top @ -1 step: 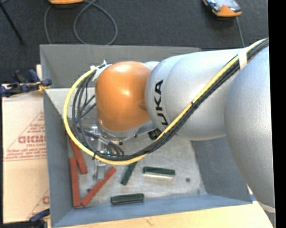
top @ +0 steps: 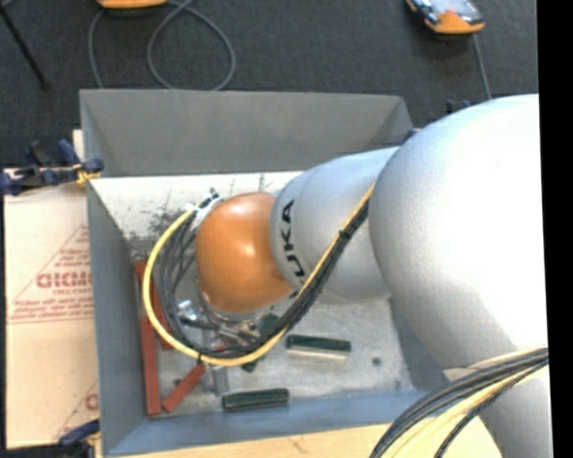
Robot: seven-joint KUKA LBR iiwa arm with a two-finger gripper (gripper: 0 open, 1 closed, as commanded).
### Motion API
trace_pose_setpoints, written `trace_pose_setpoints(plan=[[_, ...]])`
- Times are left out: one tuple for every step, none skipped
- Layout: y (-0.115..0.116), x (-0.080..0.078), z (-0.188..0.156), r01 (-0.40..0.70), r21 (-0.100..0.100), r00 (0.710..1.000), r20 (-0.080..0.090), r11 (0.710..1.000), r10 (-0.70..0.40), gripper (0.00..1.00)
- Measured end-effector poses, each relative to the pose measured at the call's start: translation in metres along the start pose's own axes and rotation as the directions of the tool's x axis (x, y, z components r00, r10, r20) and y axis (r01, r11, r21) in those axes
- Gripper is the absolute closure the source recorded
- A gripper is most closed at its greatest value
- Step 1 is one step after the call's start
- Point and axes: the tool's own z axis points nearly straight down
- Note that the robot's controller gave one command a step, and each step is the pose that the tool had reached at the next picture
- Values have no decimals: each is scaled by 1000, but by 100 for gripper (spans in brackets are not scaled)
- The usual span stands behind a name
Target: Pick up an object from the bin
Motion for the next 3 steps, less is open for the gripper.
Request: trace_pose_setpoints(plan=[[-43,54,-4,-24,1,1000,5,1000,24,0],[-70,43,-38,301,3,954,7,954,-301,0],[-113,74,-4,148,0,989,3,989,-148,0]])
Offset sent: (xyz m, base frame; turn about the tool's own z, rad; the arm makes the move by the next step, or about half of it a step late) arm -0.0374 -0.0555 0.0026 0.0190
